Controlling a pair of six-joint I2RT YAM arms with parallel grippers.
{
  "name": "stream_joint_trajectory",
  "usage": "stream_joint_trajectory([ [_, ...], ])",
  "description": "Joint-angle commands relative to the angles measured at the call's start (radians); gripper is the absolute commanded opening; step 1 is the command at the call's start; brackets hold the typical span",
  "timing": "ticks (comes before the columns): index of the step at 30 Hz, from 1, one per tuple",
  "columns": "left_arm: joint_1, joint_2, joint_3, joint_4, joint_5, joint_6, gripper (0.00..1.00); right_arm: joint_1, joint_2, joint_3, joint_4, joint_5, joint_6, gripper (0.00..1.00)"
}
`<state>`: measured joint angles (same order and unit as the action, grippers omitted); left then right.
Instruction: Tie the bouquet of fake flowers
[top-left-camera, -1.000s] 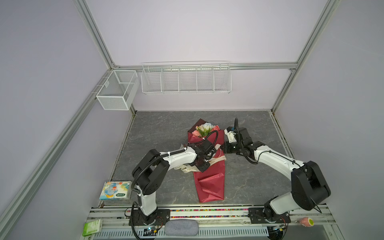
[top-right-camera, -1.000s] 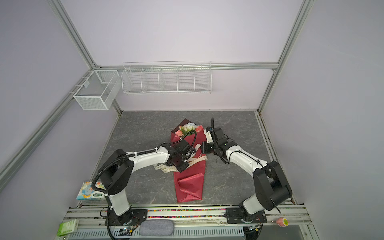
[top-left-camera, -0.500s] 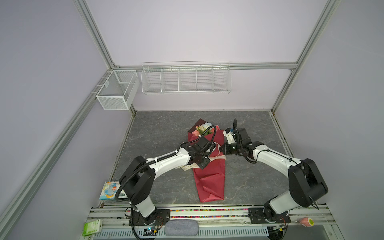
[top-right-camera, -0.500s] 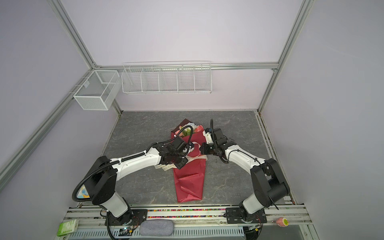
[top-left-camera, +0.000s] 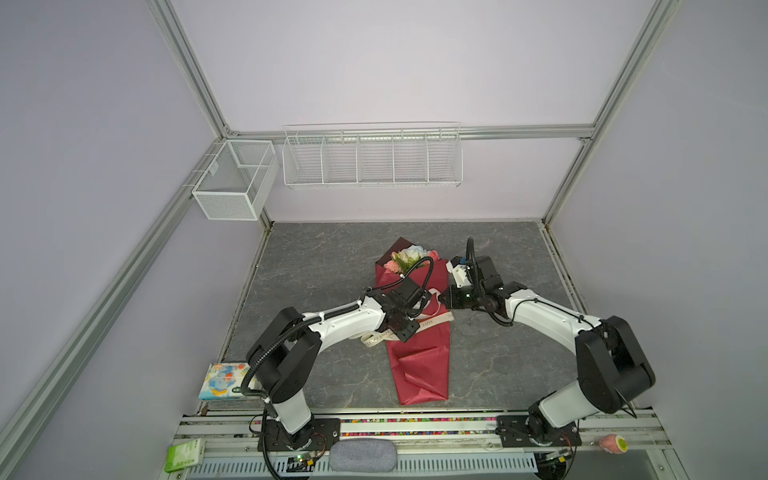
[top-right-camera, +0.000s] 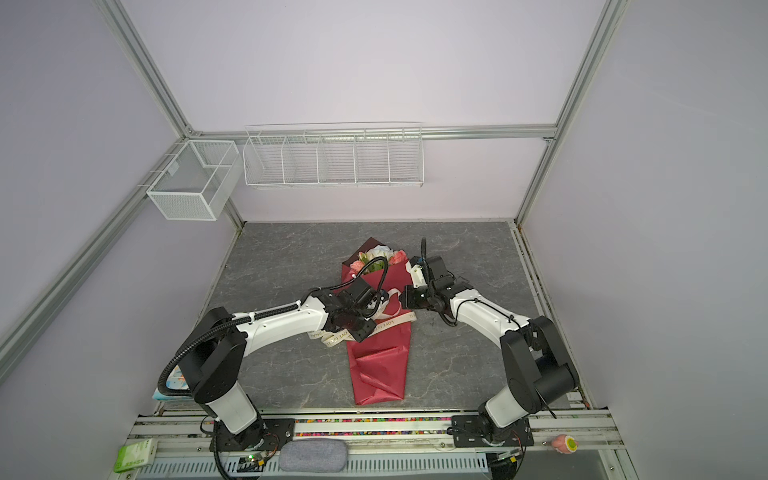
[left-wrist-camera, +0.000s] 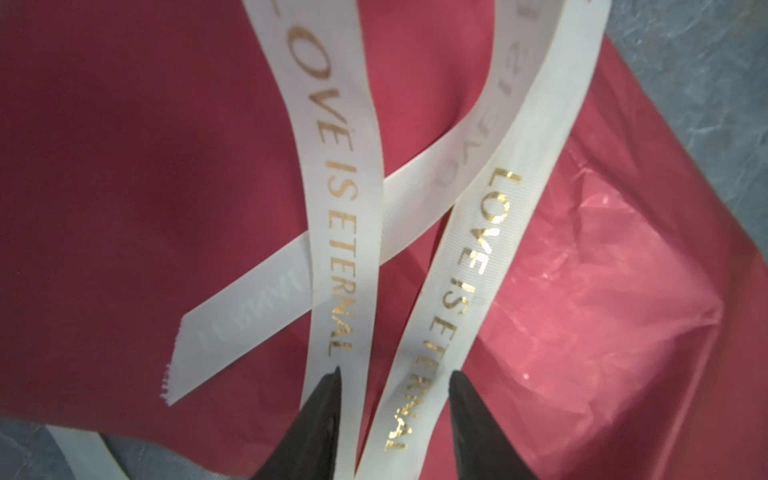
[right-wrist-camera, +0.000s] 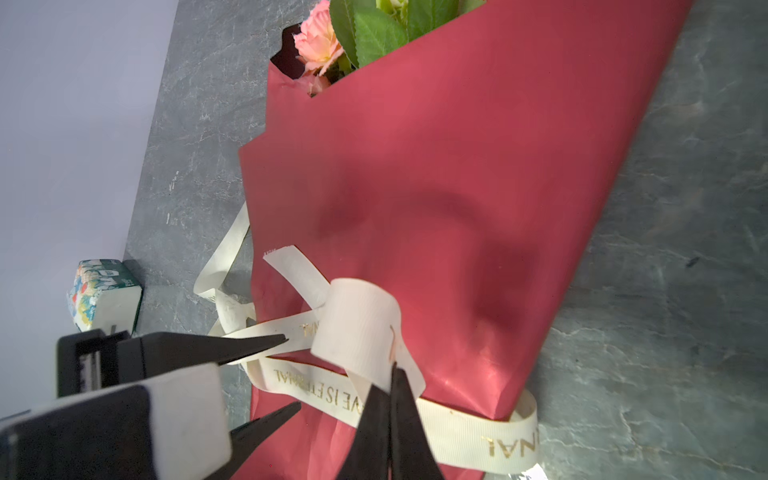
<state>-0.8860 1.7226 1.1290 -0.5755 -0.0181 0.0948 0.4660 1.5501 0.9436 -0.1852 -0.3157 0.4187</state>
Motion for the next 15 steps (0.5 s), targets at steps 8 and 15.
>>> stream_joint_trajectory([
  [8, -0.013, 0.075, 0.013, -0.024, -0.006, 0.041, 0.47, -0.006, 0.020, 0.020, -0.008, -0.013, -0.004, 0.06],
  [15, -0.021, 0.117, 0.017, -0.020, -0.039, 0.047, 0.41, -0.007, 0.032, 0.017, -0.012, -0.013, -0.004, 0.06],
])
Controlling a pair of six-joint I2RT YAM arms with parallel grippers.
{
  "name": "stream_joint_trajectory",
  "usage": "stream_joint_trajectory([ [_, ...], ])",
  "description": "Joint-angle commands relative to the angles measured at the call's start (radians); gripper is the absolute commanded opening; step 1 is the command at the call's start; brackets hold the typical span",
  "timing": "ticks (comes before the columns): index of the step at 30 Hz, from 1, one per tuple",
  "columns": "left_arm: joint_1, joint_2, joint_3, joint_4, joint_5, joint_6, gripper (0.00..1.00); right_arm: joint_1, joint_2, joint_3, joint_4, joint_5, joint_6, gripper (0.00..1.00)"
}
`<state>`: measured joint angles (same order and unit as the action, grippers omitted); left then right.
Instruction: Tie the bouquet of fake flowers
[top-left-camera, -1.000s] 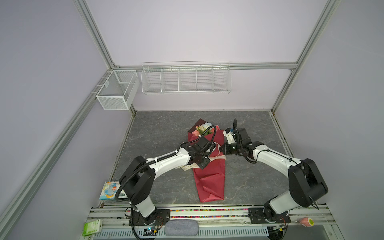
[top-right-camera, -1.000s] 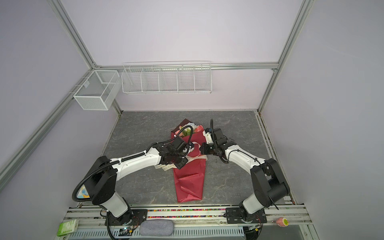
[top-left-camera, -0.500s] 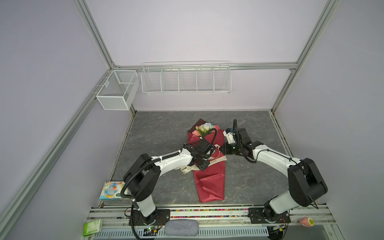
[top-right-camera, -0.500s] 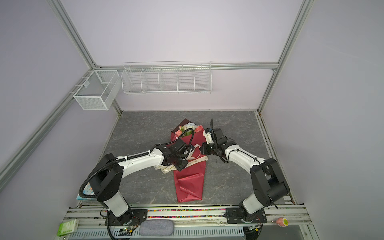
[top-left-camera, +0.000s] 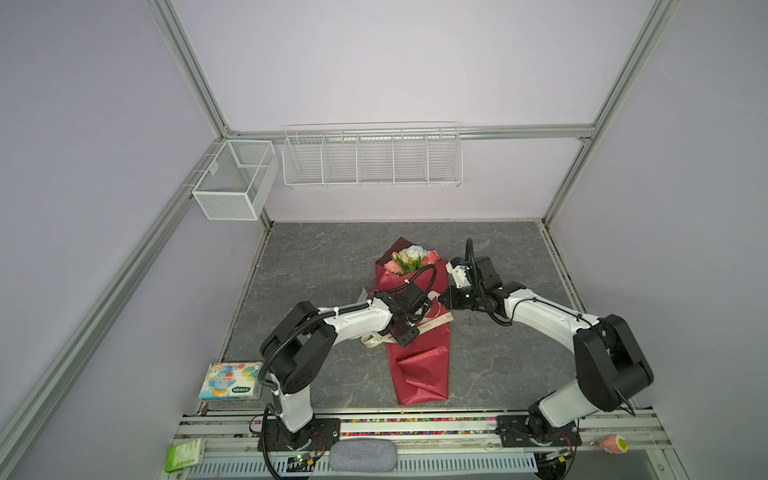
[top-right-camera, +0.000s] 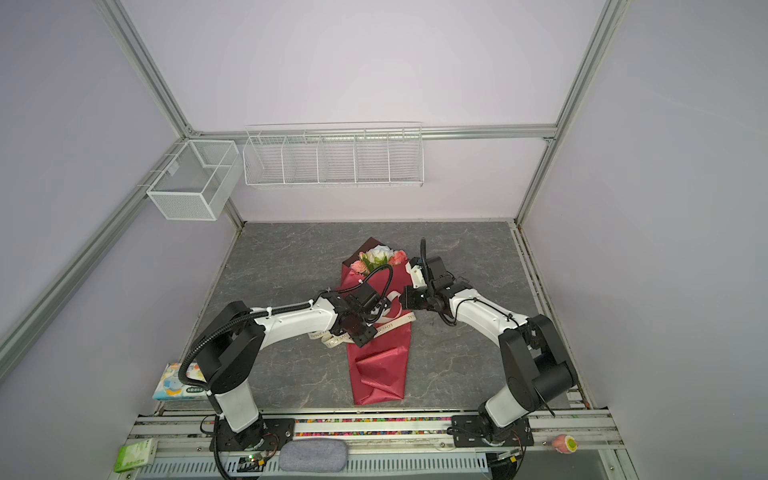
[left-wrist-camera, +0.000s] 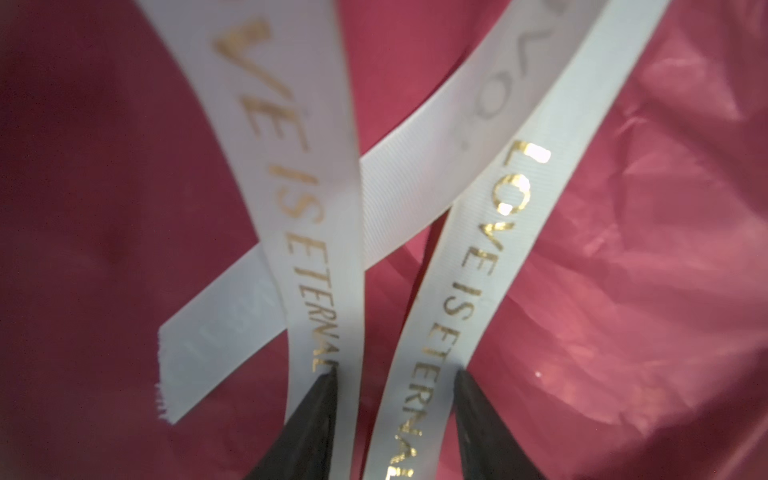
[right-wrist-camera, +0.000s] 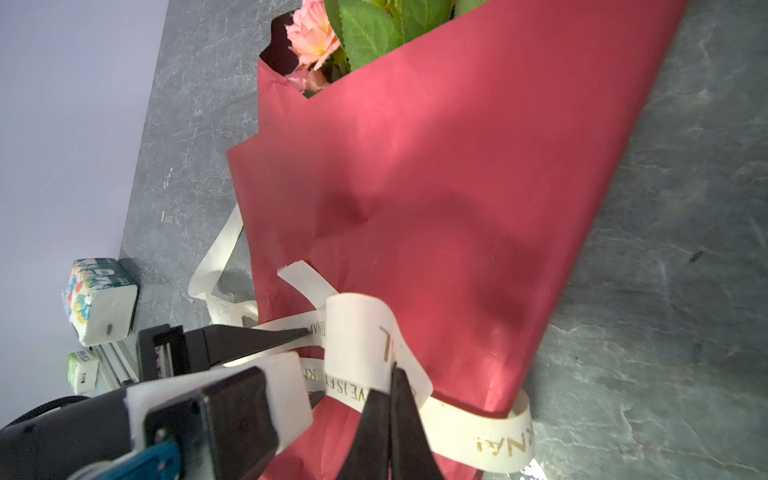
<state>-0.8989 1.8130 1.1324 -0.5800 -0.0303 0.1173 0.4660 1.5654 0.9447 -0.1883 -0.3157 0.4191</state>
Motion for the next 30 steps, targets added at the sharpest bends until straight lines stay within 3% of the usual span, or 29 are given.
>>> stream_joint_trajectory([
  [1, -0.009, 0.025, 0.010, -0.013, -0.029, 0.025, 0.38, -0.006, 0.018, 0.016, -0.008, -0.012, -0.006, 0.06],
  [10, -0.022, 0.006, -0.001, -0.007, -0.050, 0.008, 0.07, -0.006, 0.023, 0.022, -0.013, -0.013, -0.006, 0.06],
  [15, -0.024, -0.076, -0.006, 0.004, -0.056, -0.023, 0.00, -0.006, 0.025, 0.032, 0.007, -0.067, -0.013, 0.06],
  [25, -0.025, -0.263, -0.051, 0.055, -0.068, -0.052, 0.00, 0.004, 0.170, 0.169, -0.097, -0.185, -0.073, 0.09],
  [30, -0.025, -0.261, -0.048, 0.061, -0.091, -0.065, 0.00, 0.042, 0.276, 0.291, -0.284, -0.208, -0.208, 0.09],
])
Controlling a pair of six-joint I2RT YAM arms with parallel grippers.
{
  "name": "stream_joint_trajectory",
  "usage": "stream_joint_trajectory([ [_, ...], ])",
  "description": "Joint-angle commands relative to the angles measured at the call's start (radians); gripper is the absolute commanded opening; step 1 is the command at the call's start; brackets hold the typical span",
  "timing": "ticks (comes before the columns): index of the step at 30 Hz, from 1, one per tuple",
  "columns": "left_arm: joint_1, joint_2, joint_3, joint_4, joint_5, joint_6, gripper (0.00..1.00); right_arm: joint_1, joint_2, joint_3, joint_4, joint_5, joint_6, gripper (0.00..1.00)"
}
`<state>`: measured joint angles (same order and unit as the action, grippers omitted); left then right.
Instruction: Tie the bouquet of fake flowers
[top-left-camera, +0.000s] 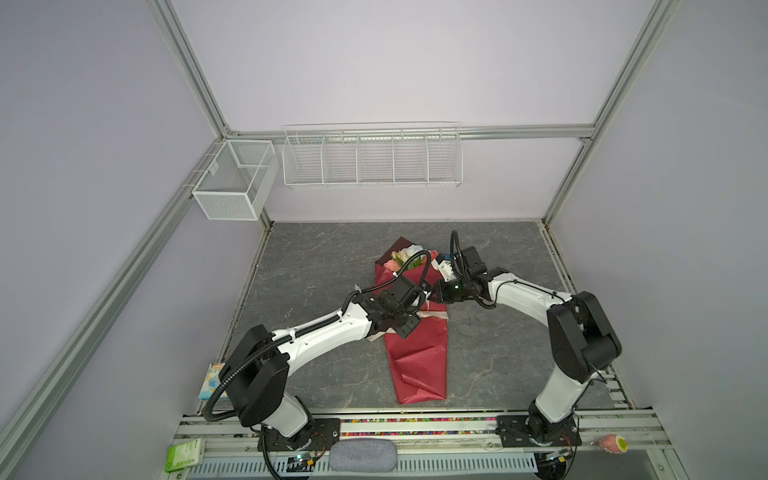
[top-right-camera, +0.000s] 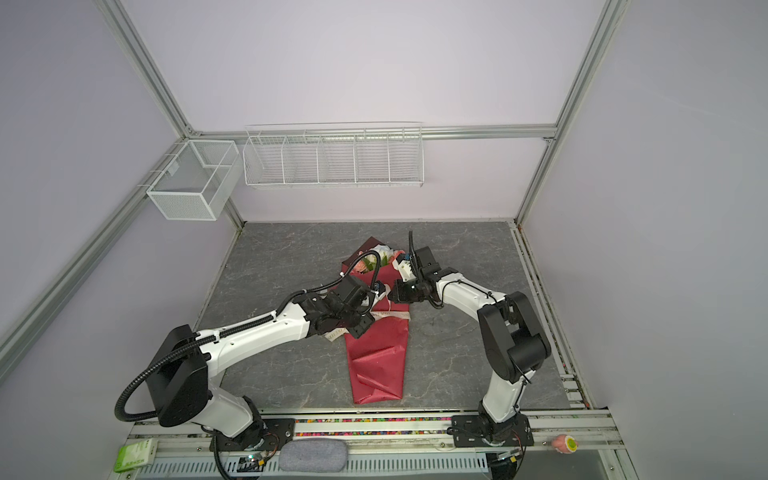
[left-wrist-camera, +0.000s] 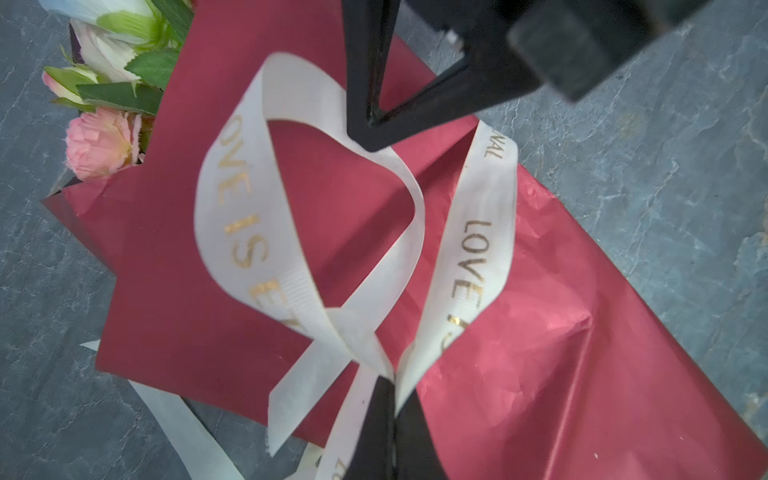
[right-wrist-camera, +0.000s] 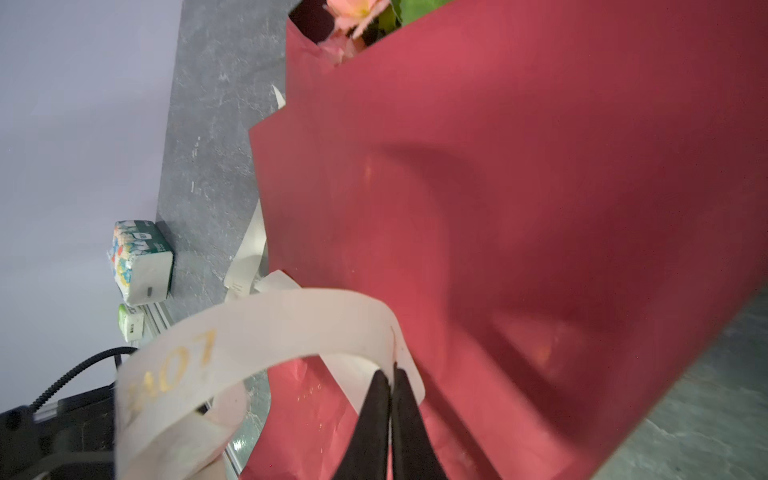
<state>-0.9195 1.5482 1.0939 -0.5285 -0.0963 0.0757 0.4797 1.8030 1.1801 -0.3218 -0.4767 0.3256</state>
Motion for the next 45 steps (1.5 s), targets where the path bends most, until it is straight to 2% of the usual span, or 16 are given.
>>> stream_joint_trajectory([
  [1, -0.004, 0.005, -0.009, 0.012, -0.033, -0.030, 0.00, 0.037, 0.049, 0.071, -0.190, -0.055, -0.143, 0.08],
  [10, -0.002, 0.020, -0.012, 0.025, -0.082, -0.073, 0.00, 0.053, 0.001, 0.098, -0.475, -0.129, -0.349, 0.08],
  [13, -0.003, 0.025, -0.012, 0.031, -0.076, -0.077, 0.00, 0.053, -0.023, 0.100, -0.467, -0.022, -0.313, 0.18],
  [21, -0.003, 0.039, -0.016, 0.052, -0.053, -0.108, 0.00, 0.046, -0.244, 0.004, -0.354, 0.313, -0.023, 0.45],
  [22, -0.002, 0.040, -0.017, 0.053, -0.055, -0.112, 0.00, 0.046, -0.276, -0.027, -0.337, 0.346, 0.020, 0.53],
  [23, -0.003, 0.041, -0.017, 0.056, -0.060, -0.116, 0.00, 0.048, -0.317, -0.072, -0.302, 0.356, 0.076, 0.55],
  [26, -0.003, 0.049, -0.016, 0.060, -0.069, -0.127, 0.00, 0.086, -0.418, -0.217, -0.153, 0.313, 0.254, 0.56],
  [28, -0.003, 0.059, -0.008, 0.055, -0.068, -0.129, 0.00, 0.150, -0.450, -0.293, -0.048, 0.322, 0.383, 0.55],
  [33, -0.003, 0.061, -0.006, 0.050, -0.059, -0.131, 0.00, 0.284, -0.409, -0.369, 0.074, 0.456, 0.604, 0.53],
  [40, -0.001, 0.065, -0.004, 0.041, -0.041, -0.160, 0.00, 0.335, -0.317, -0.327, 0.064, 0.588, 0.697, 0.55],
  [45, -0.001, 0.065, -0.017, 0.051, -0.027, -0.175, 0.00, 0.335, -0.287, -0.335, 0.107, 0.612, 0.726, 0.55],
])
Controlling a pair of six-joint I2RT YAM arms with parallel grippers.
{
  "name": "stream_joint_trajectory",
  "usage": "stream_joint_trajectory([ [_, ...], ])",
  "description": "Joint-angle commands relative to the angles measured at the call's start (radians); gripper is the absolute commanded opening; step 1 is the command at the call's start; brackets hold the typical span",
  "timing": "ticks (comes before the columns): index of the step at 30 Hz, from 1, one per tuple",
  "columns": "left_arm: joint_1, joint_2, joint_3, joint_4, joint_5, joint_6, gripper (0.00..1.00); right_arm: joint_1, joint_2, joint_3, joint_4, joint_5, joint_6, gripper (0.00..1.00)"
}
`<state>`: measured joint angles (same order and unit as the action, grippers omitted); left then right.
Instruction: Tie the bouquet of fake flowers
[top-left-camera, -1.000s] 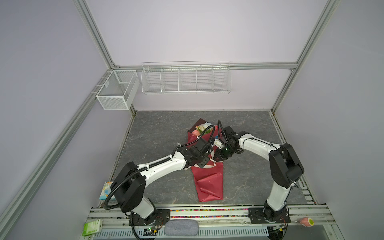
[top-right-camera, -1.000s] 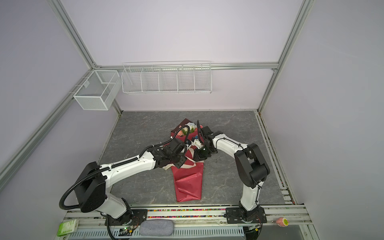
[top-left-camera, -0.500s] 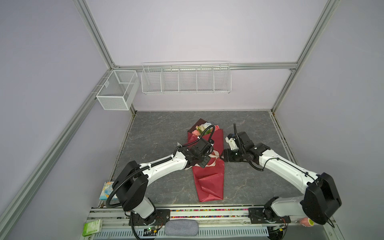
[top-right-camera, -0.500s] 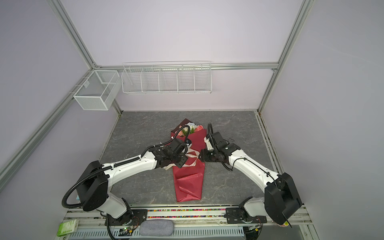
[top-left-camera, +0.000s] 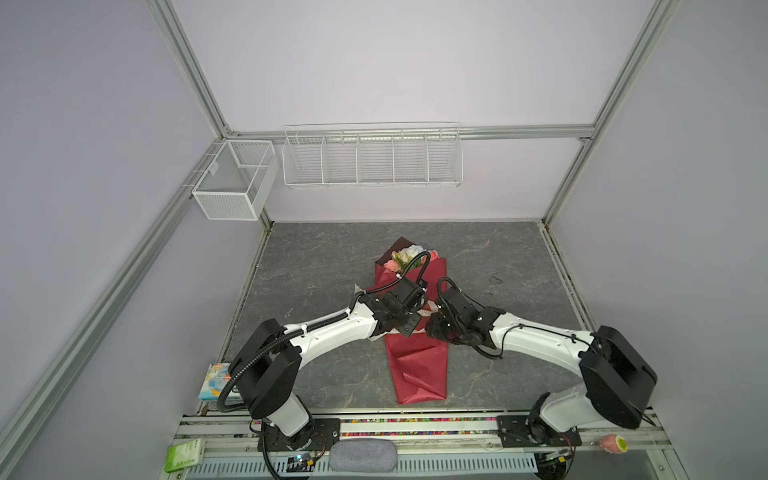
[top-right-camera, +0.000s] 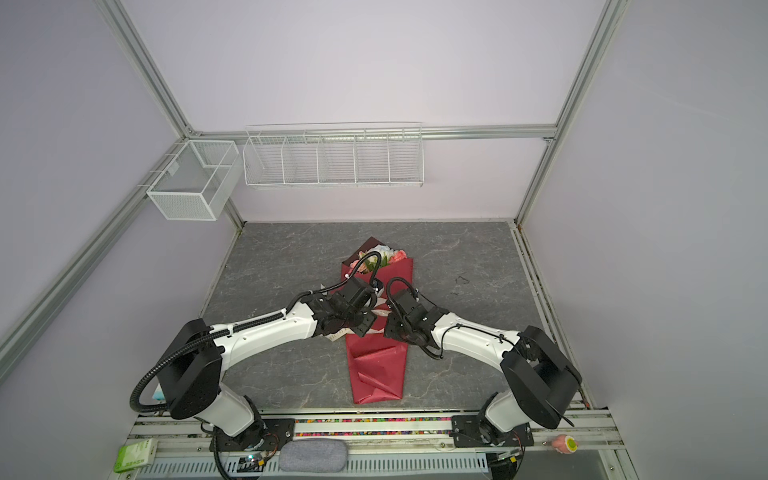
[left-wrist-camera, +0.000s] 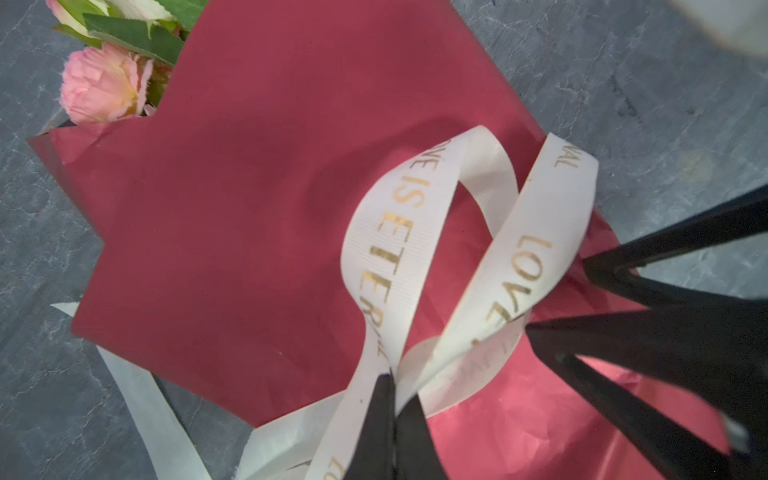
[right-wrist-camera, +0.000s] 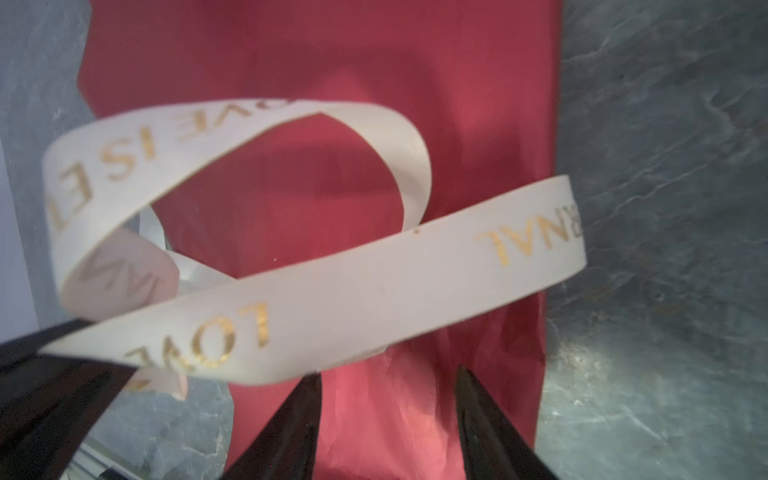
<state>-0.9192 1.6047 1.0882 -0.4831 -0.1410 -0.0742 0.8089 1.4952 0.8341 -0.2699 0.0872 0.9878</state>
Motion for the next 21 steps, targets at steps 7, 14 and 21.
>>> stream_joint_trajectory([
  [7, -0.001, 0.010, -0.004, 0.000, 0.023, -0.027, 0.00, 0.012, 0.034, 0.017, 0.072, 0.083, 0.080, 0.56],
  [14, -0.001, 0.004, -0.010, 0.005, 0.024, -0.040, 0.00, 0.011, 0.112, 0.102, -0.013, 0.101, -0.020, 0.50],
  [21, -0.002, 0.005, -0.017, 0.011, 0.025, -0.052, 0.00, 0.013, 0.146, 0.118, -0.075, 0.096, -0.093, 0.30],
])
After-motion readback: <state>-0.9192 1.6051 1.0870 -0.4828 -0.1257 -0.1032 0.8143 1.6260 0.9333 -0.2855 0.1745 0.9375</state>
